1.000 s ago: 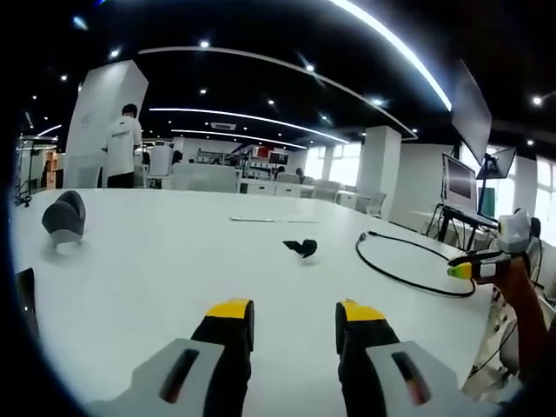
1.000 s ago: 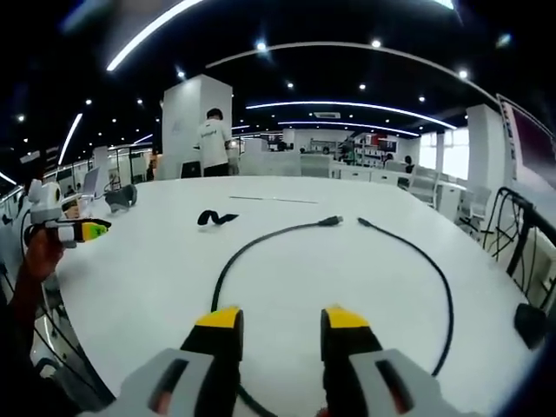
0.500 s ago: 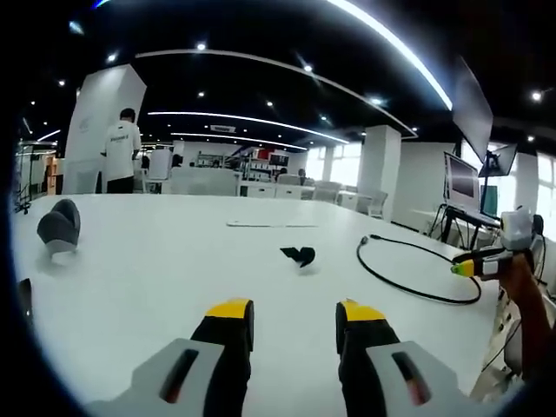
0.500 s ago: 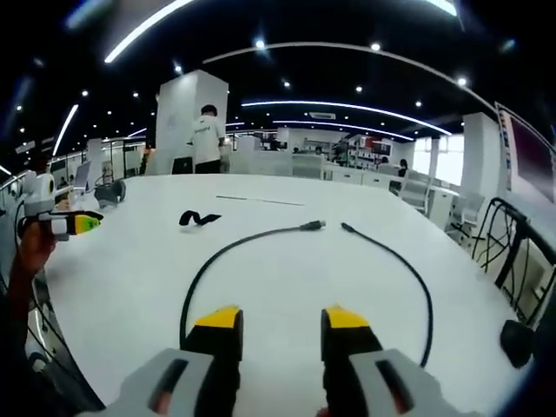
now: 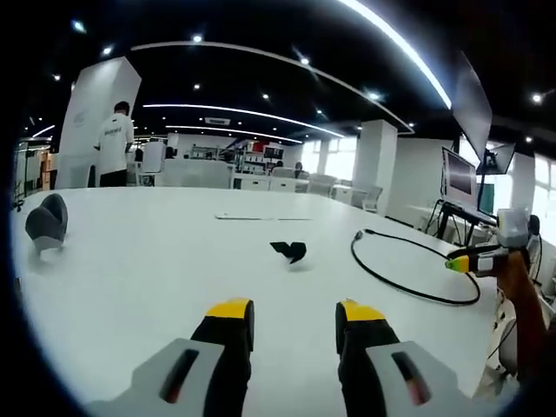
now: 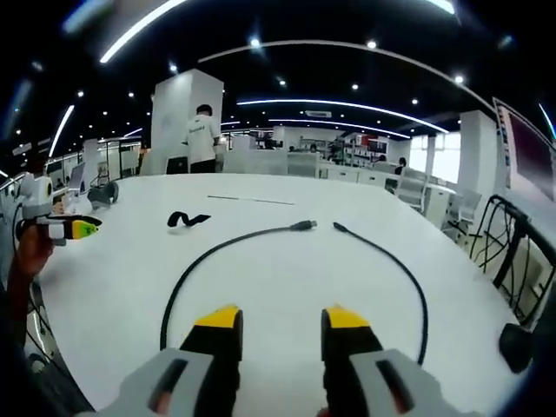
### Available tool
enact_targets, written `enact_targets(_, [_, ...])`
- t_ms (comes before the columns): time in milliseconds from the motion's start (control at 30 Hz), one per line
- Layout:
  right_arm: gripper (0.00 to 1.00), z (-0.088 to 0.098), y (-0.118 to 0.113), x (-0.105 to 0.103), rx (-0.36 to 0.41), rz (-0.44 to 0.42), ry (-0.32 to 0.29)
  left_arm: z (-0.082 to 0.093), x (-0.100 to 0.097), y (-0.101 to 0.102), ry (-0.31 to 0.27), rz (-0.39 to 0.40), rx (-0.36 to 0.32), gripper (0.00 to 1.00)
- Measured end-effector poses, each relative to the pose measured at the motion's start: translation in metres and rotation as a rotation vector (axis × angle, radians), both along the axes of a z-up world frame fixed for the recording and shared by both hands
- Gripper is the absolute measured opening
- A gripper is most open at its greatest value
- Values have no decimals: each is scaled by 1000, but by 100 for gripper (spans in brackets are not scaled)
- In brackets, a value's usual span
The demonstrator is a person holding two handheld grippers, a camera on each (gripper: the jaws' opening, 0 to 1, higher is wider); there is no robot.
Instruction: Find the charging cable on the desk, coil it up and secure with Velcro.
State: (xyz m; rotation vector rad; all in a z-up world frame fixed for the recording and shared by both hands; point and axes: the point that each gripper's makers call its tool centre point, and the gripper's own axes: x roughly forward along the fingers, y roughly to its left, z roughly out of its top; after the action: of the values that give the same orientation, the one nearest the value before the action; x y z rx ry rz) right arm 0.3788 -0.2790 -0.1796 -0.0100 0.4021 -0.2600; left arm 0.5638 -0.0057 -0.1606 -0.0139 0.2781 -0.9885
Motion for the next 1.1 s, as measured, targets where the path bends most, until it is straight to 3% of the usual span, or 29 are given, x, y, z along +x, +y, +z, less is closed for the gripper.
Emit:
enact_targets(433, [37, -3, -8, -5, -8, -23, 14, 1, -10, -26, -3, -43, -3, 38])
enact_targets(1100, [37, -1, -28, 4, -35, -26, 22, -2, -28, -73, 7, -115, 9, 37])
